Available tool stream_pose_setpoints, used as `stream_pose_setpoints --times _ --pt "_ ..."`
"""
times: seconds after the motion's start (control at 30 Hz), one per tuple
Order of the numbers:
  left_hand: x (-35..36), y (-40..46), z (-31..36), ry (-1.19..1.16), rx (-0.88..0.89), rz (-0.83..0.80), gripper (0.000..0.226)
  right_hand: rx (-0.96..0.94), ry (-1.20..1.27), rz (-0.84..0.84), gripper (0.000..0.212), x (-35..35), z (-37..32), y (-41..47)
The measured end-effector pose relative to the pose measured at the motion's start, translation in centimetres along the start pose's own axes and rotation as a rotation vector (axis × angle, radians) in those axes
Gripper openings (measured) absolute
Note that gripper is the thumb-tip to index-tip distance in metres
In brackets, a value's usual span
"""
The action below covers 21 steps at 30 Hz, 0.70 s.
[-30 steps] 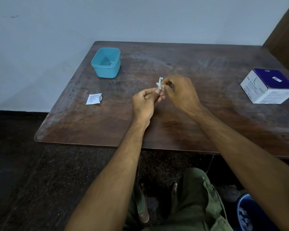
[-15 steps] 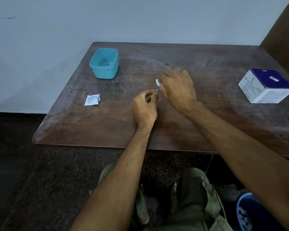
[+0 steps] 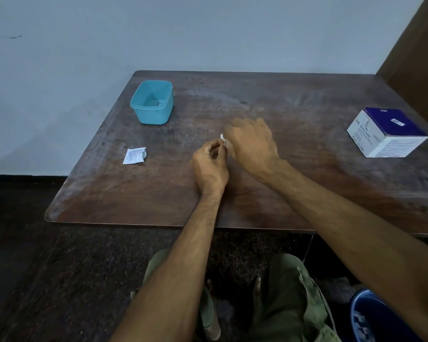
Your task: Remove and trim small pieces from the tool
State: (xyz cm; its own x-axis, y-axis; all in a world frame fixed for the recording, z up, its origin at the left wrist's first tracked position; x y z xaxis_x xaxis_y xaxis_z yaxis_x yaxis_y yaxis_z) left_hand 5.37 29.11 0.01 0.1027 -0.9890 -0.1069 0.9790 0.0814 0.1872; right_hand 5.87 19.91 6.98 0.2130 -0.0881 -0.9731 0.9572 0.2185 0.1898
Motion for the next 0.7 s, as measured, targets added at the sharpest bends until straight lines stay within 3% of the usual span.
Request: stream_pose_setpoints --times 0.3,0.43,0.57,0.7 --pt "0.2 0.2 -1.1 -0.195 -0.067 0.015 0.008 0.079 0.075 0.230 0.014 -1.4 2.3 -0.2" --pt "0.3 0.5 -1.6 -0.251 -0.076 0.005 0.009 0.066 0.171 0.229 0.004 -0.3 2.3 -0.8" --pt "0.5 0.4 -1.6 -0.266 -0.082 -0.021 0.009 0.130 0.287 0.235 0.018 -0.2 3.6 -0.6" --pt "0.1 0.5 -1.6 -0.158 -0.083 0.007 0.006 0.047 0.185 0.225 0.008 0.3 1.2 -1.1"
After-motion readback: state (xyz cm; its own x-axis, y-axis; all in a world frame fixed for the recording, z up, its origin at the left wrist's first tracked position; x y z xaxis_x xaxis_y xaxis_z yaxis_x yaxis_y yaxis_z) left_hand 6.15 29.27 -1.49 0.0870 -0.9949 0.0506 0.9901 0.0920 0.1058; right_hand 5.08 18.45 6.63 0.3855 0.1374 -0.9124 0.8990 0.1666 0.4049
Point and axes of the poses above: each hand's wrist, its own y-axis towards the middle knuckle, its own x-axis out of the palm, z = x × y, the point moved 9 cm from there along y, towards the middle knuckle, and after that the axes turned 11 degrees about -z, right-handed, at the moved point
